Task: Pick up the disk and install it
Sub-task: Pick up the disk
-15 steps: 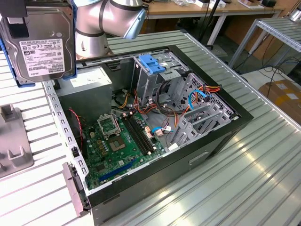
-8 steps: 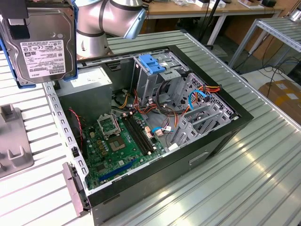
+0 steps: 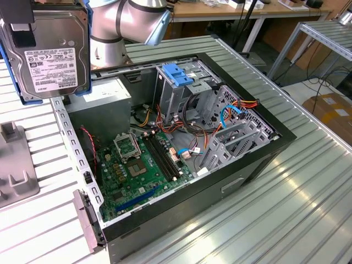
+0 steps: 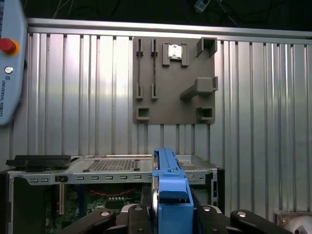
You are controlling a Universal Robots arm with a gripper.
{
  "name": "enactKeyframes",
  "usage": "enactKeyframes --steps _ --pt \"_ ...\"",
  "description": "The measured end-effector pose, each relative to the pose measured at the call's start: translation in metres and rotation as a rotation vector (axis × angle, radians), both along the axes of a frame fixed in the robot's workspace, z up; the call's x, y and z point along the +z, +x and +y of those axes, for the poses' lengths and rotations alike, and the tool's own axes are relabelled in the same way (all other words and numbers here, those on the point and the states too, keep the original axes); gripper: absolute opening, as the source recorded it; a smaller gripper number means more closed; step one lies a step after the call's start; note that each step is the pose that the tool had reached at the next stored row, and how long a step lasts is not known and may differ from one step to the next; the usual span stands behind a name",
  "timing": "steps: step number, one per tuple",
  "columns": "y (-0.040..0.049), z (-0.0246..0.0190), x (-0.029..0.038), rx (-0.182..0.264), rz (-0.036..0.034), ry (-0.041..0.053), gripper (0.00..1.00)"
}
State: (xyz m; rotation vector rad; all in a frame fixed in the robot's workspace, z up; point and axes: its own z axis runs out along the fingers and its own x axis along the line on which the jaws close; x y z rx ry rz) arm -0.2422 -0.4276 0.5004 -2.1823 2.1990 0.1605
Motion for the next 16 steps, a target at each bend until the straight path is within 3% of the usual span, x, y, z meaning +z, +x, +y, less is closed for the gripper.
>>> enactKeyframes --steps 16 --pt "0.0008 -0.0114 0.0000 0.000 0.0001 0.0000 0.37"
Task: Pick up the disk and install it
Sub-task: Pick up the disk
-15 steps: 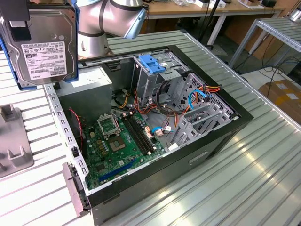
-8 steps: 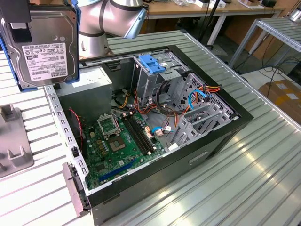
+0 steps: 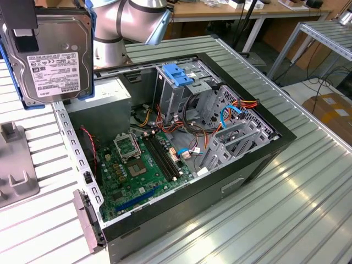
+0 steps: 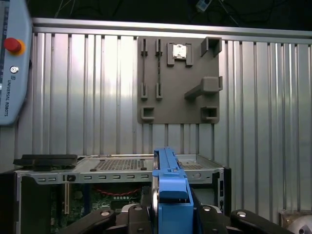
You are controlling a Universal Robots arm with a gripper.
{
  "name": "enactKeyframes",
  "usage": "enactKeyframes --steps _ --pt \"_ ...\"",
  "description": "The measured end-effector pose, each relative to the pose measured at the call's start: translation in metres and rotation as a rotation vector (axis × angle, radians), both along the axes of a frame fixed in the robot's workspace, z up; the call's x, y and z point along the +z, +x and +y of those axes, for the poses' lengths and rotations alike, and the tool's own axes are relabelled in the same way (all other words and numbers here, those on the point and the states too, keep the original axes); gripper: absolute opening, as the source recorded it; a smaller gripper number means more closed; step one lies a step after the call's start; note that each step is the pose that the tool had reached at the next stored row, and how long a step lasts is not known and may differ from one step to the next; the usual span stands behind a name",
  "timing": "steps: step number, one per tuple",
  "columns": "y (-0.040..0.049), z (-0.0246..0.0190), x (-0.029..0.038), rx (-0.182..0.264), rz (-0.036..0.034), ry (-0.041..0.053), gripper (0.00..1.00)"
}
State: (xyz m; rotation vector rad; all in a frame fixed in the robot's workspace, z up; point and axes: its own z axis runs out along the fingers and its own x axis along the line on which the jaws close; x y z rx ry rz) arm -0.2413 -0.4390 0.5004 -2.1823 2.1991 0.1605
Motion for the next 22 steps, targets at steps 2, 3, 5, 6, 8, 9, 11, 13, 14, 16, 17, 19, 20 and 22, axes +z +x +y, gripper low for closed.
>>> enactKeyframes --steps 2,3,5,6,8,9,11,13,14,16,17,19,20,22 --pt "0.0000 -0.0013 -0.0001 0.000 -0.0001 0.0001 0.37" --pt "0.0001 -0.0021 0.0000 0.000 0.0000 0.0000 0.37" --pt "0.0001 -0.0030 0.0000 0.000 0.0000 0.0000 0.37" --pt "0.0002 -0.0036 0.0000 0.000 -0.0001 0.0001 0.37" --pt "0.0002 -0.0048 -0.0001 0.000 -0.0001 0.0001 0.37" --pt "0.0002 -0.0056 0.0000 0.000 0.0000 0.0000 0.37" --pt "0.0003 -0.0068 0.0000 0.000 0.0000 0.0000 0.37" --pt "0.0004 -0.0082 -0.0001 0.000 -0.0001 0.0001 0.37" --pt "0.0004 -0.0088 -0.0001 0.000 -0.0001 0.0000 0.37" --pt "0.0004 -0.0096 -0.0001 0.000 0.0000 0.0000 0.37" --pt "0.0004 -0.0102 -0.0001 0.000 -0.0001 0.0001 0.37" --pt "0.0004 -0.0107 -0.0001 0.000 0.0000 0.0000 0.37" --pt "0.0004 -0.0110 -0.0001 0.000 -0.0001 0.0000 0.37" --pt "0.0004 -0.0114 -0.0001 0.000 0.0000 0.0000 0.37"
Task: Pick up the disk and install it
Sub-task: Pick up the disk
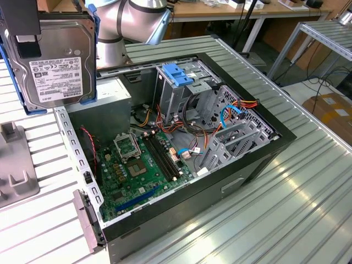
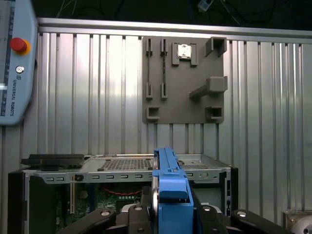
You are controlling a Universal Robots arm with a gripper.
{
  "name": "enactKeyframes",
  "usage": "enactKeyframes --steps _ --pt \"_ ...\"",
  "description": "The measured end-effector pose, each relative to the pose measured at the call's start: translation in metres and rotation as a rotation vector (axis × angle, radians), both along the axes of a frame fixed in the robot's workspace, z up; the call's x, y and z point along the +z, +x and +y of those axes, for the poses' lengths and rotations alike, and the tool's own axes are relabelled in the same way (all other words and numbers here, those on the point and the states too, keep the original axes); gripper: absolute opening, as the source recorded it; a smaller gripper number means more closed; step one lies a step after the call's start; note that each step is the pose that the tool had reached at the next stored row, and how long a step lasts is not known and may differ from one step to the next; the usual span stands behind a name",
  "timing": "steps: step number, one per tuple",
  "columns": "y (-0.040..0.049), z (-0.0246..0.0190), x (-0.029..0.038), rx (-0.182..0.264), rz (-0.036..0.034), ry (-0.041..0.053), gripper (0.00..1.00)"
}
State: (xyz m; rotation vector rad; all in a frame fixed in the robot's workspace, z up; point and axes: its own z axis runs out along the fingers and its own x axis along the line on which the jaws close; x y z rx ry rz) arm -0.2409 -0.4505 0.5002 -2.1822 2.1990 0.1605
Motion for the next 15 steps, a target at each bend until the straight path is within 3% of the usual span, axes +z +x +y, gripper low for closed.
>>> enactKeyframes --steps 15 --pt "0.0000 -0.0099 -0.0004 0.000 0.0000 0.0000 0.37"
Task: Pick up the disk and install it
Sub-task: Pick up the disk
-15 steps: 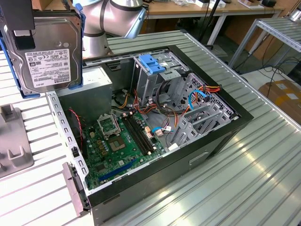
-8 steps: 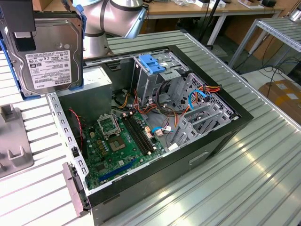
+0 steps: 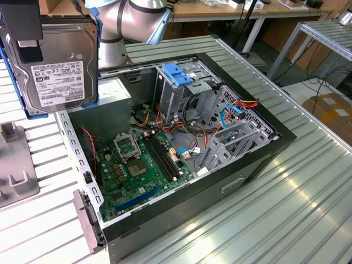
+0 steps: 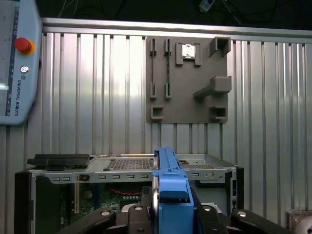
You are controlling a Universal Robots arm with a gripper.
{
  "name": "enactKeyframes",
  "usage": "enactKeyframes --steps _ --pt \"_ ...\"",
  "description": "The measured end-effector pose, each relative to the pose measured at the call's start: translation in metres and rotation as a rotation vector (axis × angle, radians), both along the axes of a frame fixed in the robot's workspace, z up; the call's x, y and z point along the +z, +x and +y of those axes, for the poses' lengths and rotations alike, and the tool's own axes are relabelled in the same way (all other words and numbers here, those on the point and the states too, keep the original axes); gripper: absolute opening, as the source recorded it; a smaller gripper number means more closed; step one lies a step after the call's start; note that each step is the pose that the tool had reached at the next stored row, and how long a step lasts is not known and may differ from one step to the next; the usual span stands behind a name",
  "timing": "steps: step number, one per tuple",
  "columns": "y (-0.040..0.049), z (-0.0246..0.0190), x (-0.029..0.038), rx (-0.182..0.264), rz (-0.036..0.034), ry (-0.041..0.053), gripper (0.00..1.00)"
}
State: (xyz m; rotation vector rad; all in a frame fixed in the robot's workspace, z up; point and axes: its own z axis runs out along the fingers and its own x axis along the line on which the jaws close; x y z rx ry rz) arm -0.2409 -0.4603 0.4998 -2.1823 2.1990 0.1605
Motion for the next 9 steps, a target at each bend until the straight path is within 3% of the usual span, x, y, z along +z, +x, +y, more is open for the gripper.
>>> enactKeyframes --steps 9 --pt "0.0000 -0.0066 -0.0002 0.000 0.0000 0.0000 0.37"
